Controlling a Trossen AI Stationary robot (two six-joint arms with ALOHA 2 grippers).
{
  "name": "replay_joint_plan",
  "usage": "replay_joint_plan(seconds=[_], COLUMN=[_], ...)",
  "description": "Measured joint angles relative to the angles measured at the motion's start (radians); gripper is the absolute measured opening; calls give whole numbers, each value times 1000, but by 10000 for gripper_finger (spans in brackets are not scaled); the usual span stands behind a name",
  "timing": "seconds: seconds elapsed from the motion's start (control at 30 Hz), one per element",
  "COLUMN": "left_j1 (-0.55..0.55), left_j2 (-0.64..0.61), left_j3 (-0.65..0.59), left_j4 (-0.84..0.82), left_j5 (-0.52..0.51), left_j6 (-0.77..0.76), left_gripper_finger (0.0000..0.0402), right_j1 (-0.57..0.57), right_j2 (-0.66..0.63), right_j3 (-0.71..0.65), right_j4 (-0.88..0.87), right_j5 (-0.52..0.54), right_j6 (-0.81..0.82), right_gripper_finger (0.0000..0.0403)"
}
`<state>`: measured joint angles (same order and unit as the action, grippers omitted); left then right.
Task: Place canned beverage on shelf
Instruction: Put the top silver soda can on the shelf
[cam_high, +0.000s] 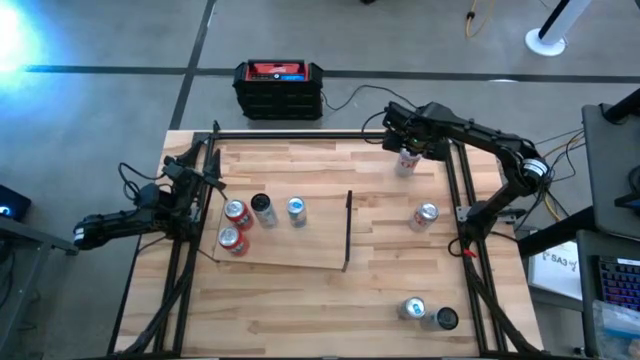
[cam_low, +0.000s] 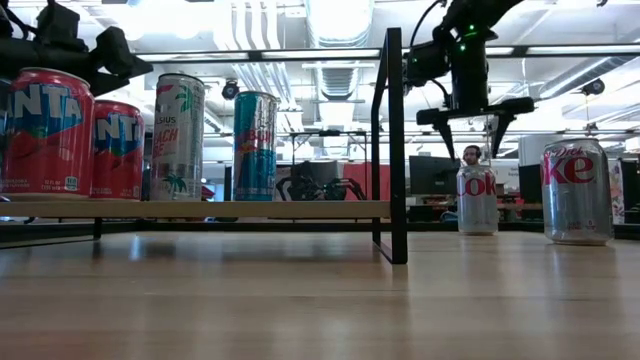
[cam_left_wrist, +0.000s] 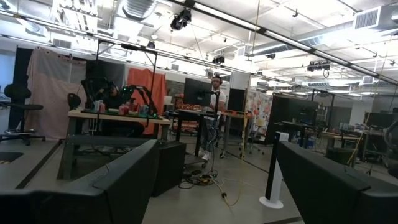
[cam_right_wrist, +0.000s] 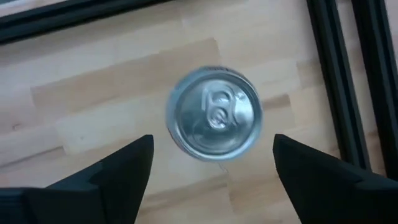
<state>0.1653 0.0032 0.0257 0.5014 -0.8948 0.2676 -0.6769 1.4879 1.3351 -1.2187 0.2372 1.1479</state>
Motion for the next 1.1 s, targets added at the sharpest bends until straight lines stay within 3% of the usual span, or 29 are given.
replay_joint_plan(seconds=[0.37, 0.77, 1.1], left_j1=[0, 0, 0], left_j2=[0, 0, 0], left_j3=[0, 0, 0], left_j4=[0, 0, 0], left_j5=[0, 0, 0], left_j6=[0, 0, 0], left_gripper_finger=[311, 311, 311], right_j1=[-11, -44, -49], right_j2=[16, 131, 97], right_j3=[-46, -44, -50], right_j4=[53, 85, 96], right_j5=[26, 44, 27], right_j6=[-22, -22, -49], right_gripper_finger=[309, 308, 310])
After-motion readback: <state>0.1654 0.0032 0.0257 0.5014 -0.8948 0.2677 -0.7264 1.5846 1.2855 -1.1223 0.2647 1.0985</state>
